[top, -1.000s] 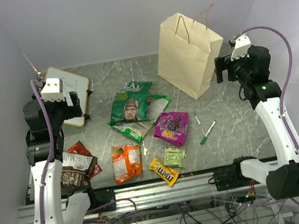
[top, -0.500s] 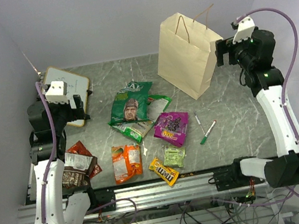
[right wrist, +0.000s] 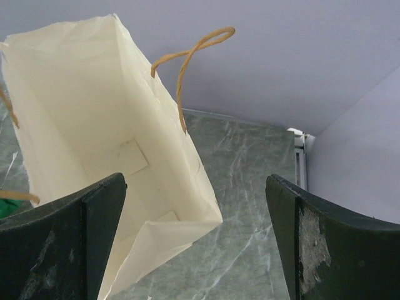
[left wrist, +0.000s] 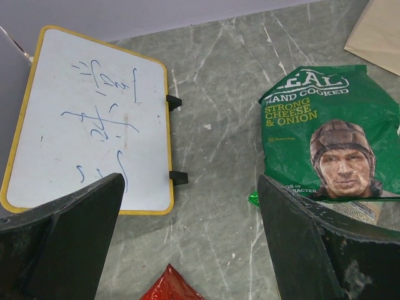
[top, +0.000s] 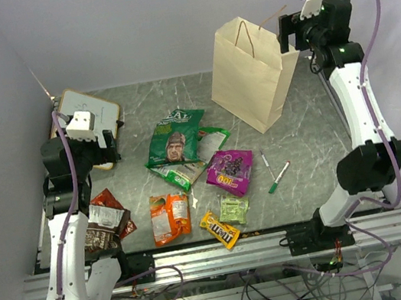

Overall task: Place the snacks into the paper bag
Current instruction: Move the paper bag to the center of the board.

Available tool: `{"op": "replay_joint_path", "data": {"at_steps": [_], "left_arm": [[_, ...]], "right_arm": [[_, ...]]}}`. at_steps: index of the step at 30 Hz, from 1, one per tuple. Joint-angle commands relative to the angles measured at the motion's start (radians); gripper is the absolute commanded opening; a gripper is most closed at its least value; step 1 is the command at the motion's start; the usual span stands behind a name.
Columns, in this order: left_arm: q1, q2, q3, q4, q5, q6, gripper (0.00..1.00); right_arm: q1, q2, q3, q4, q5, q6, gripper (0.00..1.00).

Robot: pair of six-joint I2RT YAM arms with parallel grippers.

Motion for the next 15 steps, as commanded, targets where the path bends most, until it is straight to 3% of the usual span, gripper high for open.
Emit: {"op": "replay_joint_path", "data": {"at_steps": [1,8,15], "left_arm": [[-0.007,0.000,-0.001,0.041,0.037,0.011,0.98],[-0.002,-0.004,-0.015,0.042,0.085,0.017,0.98],[0.007,-0.018,-0.032,0.046,0.095,0.022,0.98]], "right_arm": [[0.001,0.082,0.096,-0.106,-0.002,0.028,0.94],[0.000,0.279,0.335,-0.214,-0.022,-0.018,0.85],[0.000,0.437,0.490,-0.299,-0.039,-0.059,0.68]]}}
